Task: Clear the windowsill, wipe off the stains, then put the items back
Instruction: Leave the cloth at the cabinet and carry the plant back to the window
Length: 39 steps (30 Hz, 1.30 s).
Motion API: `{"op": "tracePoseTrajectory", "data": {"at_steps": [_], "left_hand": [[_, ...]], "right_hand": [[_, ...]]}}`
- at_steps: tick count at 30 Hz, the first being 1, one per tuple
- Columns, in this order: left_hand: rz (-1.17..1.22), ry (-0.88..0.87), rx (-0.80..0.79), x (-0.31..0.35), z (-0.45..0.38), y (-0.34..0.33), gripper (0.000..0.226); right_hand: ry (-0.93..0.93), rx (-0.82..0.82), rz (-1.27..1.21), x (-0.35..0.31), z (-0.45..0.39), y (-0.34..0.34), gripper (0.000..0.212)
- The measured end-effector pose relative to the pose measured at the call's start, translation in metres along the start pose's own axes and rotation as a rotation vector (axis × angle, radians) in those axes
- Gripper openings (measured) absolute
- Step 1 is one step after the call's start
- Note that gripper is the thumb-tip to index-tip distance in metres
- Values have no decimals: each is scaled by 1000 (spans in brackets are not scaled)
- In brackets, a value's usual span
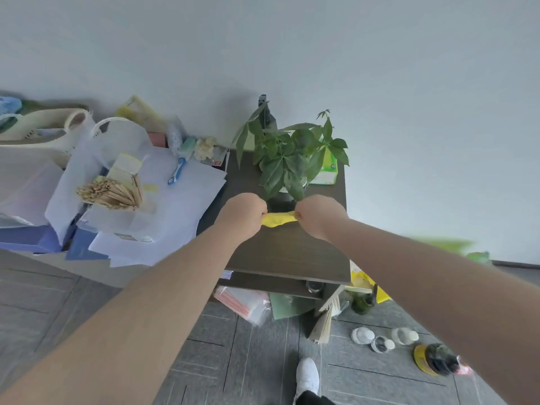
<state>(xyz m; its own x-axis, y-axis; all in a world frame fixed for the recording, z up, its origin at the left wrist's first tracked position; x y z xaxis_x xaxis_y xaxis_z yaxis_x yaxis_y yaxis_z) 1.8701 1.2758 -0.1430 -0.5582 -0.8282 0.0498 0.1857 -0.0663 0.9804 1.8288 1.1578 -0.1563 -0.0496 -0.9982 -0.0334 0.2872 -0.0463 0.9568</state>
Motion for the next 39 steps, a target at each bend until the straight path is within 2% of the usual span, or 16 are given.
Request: {"op": "tracePoseTrajectory", "data": {"at_steps": [3,5,7,8,11,14,19,23,27,29,33,37,39], "left_hand": [[-47,-70,-227,-3,-4,-43,22],[-53,-126,-407,-3,2,-79,29],[-105,-190,-542,-7,6,-106,34],[-123,-214,-553,-10,4,-112,31],[-78,-204,-517,-22,-7,-113,16],[5,-168,-411,-31,-23,-101,17],[230,-81,-220,-39,-44,-79,60],[399,-57,-212,-41,-61,-83,82],[548,-25,-176,-43,-83,-85,95],[633,-22,-142,-40,-91,-78,95],[636,-46,-80,-35,-102,-63,82],[607,-18,-87,-38,-106,-63,77],[650,-13,-94,-36,-106,-65,74]], "right_hand": [[96,-255,22,-12,-3,-49,25],[154,-446,72,-20,5,-82,36],[153,-546,77,-20,10,-105,43],[137,-552,51,-19,9,-108,44],[68,-510,-27,-10,1,-102,42],[-52,-432,-91,6,-11,-92,41],[-325,-209,-329,41,-30,-73,45],[-454,-79,-511,56,-41,-67,47],[-459,-26,-644,54,-54,-56,68],[-417,-8,-655,47,-56,-43,72],[-356,-10,-690,37,-56,-29,68],[-350,70,-867,38,-60,-25,55],[-355,75,-881,38,-59,-24,52]]}}
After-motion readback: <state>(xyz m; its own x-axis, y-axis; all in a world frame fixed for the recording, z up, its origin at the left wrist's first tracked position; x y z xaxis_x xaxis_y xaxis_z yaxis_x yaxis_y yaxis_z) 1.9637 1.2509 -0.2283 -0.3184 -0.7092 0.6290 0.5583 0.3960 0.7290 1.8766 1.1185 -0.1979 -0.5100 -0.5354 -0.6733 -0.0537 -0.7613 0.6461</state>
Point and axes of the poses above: each hand's wrist, its own z-axis away from the middle knuckle, its own y-axis out of the back of the hand, x = y × z, the point moved 9 cm from there along -z, towards the middle knuckle, and after that the axes turned 1 degree about -z, right-handed, at the moved point
